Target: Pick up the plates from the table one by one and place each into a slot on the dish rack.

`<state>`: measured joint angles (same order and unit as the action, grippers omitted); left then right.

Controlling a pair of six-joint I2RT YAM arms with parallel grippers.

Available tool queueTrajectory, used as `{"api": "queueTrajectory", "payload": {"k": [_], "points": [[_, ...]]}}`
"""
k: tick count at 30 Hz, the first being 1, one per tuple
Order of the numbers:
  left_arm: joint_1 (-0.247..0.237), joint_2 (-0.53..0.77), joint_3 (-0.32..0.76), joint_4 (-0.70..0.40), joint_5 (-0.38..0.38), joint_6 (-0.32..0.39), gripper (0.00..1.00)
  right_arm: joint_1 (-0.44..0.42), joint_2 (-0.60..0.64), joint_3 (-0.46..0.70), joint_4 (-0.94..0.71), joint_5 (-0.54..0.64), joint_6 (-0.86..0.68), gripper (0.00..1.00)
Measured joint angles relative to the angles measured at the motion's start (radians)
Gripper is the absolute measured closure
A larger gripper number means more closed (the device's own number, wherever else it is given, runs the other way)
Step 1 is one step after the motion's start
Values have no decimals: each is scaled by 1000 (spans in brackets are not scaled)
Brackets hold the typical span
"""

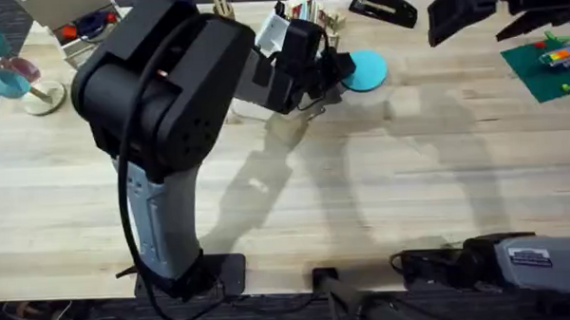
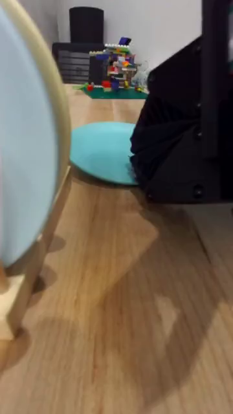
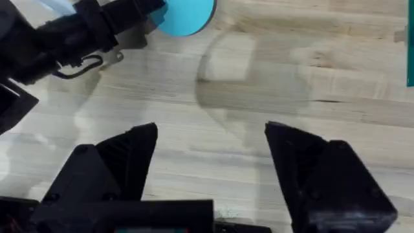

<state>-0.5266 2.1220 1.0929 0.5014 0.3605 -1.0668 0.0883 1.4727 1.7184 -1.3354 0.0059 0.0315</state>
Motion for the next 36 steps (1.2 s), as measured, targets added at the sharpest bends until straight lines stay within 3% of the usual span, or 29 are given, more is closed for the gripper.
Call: {"api": "queueTrajectory", "payload": {"k": [18, 22, 31, 36], "points": [[0, 0, 12, -41, -6, -4, 962, 0, 0, 0, 0, 0, -2, 5], [0, 0, 12, -42, -6, -4, 962, -13, 0, -6, 16, -47, -15, 5], [0, 0, 12, -41, -6, -4, 963, -222, 0, -87, 87, -262, -92, 5], [0, 0, 12, -42, -7, -4, 963, -282, 14, -93, 123, -355, -147, 5]]}}
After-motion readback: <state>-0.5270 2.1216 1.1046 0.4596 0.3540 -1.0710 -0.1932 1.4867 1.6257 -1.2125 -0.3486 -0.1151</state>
